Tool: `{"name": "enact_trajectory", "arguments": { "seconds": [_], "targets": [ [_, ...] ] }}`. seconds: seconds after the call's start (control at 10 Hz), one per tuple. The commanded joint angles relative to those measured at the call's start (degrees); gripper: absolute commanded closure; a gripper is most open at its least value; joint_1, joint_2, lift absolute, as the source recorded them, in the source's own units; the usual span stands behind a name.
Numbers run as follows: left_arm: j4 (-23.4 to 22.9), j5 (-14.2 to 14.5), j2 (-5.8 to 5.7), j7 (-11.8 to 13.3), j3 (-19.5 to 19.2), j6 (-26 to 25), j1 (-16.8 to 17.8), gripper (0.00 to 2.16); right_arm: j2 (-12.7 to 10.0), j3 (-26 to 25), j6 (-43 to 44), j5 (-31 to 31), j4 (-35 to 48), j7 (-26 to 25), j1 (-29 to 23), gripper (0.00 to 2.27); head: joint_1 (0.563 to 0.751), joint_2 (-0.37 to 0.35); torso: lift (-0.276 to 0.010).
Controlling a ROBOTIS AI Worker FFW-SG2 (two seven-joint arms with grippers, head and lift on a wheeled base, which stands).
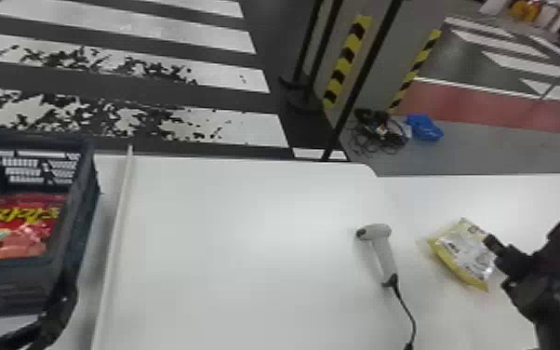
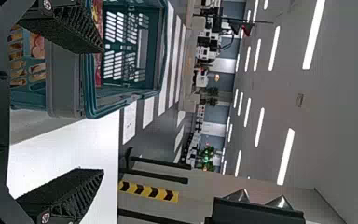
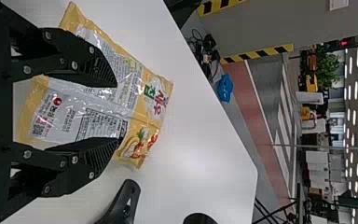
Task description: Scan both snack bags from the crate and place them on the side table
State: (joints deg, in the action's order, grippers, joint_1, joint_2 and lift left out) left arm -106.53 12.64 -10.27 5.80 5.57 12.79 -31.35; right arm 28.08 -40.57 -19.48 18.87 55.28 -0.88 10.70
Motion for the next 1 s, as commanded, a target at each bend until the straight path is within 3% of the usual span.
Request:
{"name": "enact_trajectory", "arguments": {
  "seconds": [0.0, 0.3, 0.6, 0.9],
  "targets": [
    [-0.3, 0.0, 0.07, 0.0, -0.1, 0.1, -0.1, 0.08, -1.2, -1.2, 0.9, 1.6, 4.3, 0.1, -2.2, 0.03, 0.695, -0.35, -0.095],
    [-1.4, -0.2, 0.25, 0.0, -0.2, -0.1, -0.6, 0.08, -6.1, -0.7, -1.2, 4.3, 22.4, 0.3, -10.6, 0.03, 0.695, -0.35, -0.095],
    [-2.8, -0.5, 0.6, 0.0, -0.1, -1.0, -0.7, 0.08, -12.4, 9.0, -0.9, 4.3, 39.3, 2.0, -20.8, 0.03, 0.695, -0.35, -0.095],
    [-4.7, -1.6, 0.69, -0.2, -0.2, -2.0, -1.5, 0.08, -18.3, 17.5, -1.1, 1.2, 49.0, 1.7, -24.6, 0.04, 0.695, -0.35, -0.095]
  ]
}}
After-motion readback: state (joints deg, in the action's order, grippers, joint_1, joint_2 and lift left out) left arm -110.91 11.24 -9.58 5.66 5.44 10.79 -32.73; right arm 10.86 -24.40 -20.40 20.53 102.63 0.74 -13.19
